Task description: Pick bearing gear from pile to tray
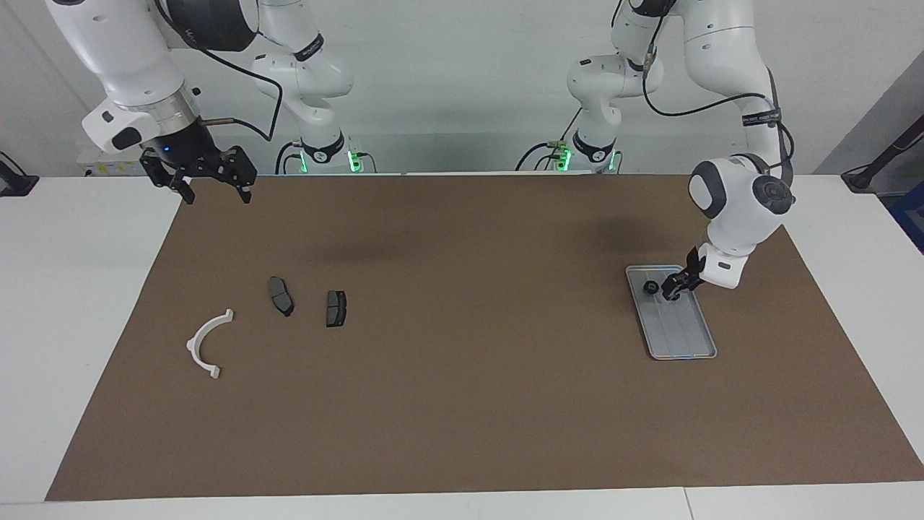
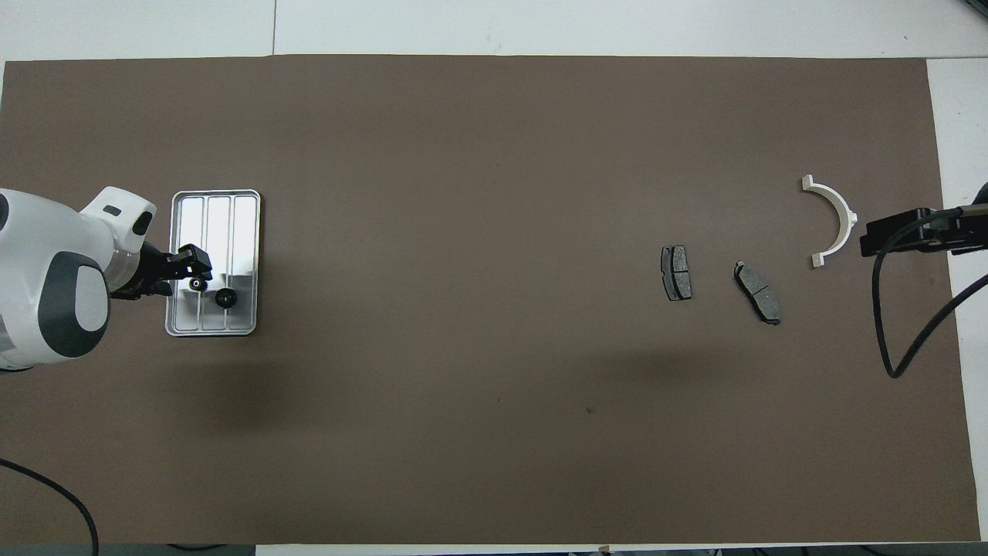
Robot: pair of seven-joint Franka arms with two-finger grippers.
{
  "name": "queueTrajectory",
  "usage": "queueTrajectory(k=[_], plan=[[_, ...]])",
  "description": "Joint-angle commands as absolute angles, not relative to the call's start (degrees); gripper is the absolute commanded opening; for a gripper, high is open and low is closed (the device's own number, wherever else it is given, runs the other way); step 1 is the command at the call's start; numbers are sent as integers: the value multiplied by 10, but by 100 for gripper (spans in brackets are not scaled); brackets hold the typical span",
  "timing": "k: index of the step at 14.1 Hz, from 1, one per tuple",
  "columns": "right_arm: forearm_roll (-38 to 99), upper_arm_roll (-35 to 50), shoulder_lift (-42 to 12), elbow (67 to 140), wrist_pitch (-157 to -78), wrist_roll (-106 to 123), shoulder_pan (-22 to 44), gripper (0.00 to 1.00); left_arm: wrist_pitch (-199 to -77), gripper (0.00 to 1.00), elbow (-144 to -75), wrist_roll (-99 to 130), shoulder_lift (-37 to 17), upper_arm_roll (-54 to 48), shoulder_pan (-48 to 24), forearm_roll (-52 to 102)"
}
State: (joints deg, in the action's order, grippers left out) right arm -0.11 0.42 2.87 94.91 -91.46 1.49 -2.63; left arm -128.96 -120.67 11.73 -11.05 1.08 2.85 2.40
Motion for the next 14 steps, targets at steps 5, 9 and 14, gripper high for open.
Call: queueTrajectory(k=[5,9,14], plan=[[-10,9,35,957,-912,26,-43,100,-1136,100,-1162,113,-15,7,32,18],[-11,9,35,957,-912,26,-43,100,-1016,100,-1067,112,-6,6,30,18],[-11,9,36,957,-911,26,-43,100,-941,100,-1026,111,15,6,33,18]])
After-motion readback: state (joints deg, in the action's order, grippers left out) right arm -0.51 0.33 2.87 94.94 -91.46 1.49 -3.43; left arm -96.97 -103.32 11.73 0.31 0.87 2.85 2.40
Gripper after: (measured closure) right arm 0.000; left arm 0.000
